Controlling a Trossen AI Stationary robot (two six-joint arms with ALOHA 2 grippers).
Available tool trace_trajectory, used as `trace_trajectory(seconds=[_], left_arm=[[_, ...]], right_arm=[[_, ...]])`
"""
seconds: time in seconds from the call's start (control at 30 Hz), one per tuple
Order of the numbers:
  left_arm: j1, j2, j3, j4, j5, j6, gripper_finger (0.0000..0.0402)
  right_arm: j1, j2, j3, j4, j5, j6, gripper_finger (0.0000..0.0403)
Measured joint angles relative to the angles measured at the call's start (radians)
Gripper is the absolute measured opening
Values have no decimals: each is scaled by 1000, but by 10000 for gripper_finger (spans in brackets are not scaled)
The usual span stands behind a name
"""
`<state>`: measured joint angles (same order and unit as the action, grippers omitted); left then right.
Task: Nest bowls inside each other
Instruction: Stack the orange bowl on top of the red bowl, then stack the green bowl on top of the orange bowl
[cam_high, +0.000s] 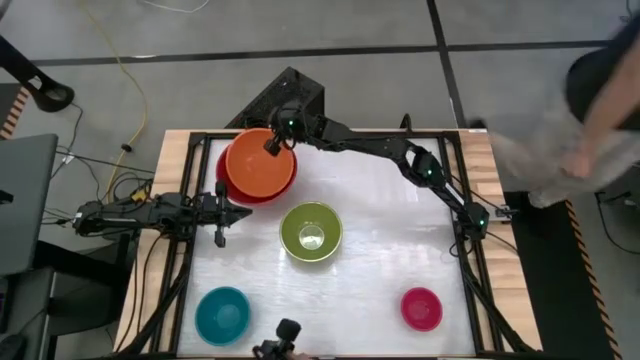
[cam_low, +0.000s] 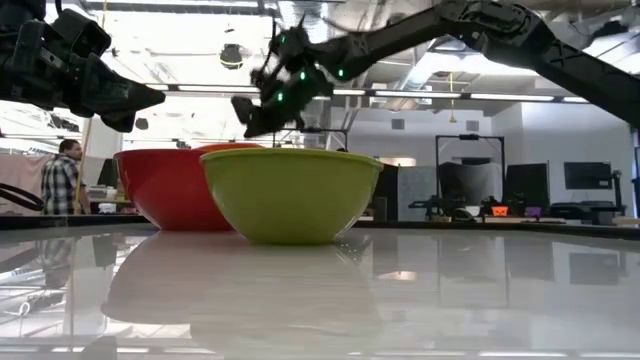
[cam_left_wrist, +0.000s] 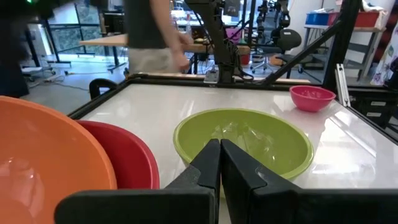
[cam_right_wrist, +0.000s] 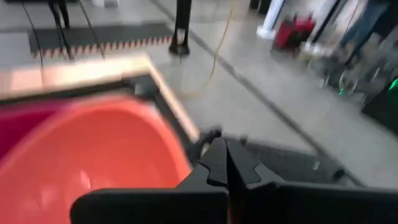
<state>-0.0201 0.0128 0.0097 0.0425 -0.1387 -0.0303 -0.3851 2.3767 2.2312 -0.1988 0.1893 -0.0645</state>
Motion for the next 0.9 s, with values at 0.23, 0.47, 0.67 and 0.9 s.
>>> trace_trajectory(seconds=[0.23, 0.47, 0.67, 0.9], left_arm=[[0, 0, 0, 0, 0, 0, 0], [0, 0, 0, 0, 0, 0, 0], [0, 0, 0, 0, 0, 0, 0], [0, 0, 0, 0, 0, 0, 0]], right_arm=[[-38, 2, -103, 30, -74, 82, 2], [-35, -10, -110, 111, -83, 59, 1], [-26, -133, -108, -60, -211, 88, 1], [43, -293, -108, -651, -319, 146, 1]])
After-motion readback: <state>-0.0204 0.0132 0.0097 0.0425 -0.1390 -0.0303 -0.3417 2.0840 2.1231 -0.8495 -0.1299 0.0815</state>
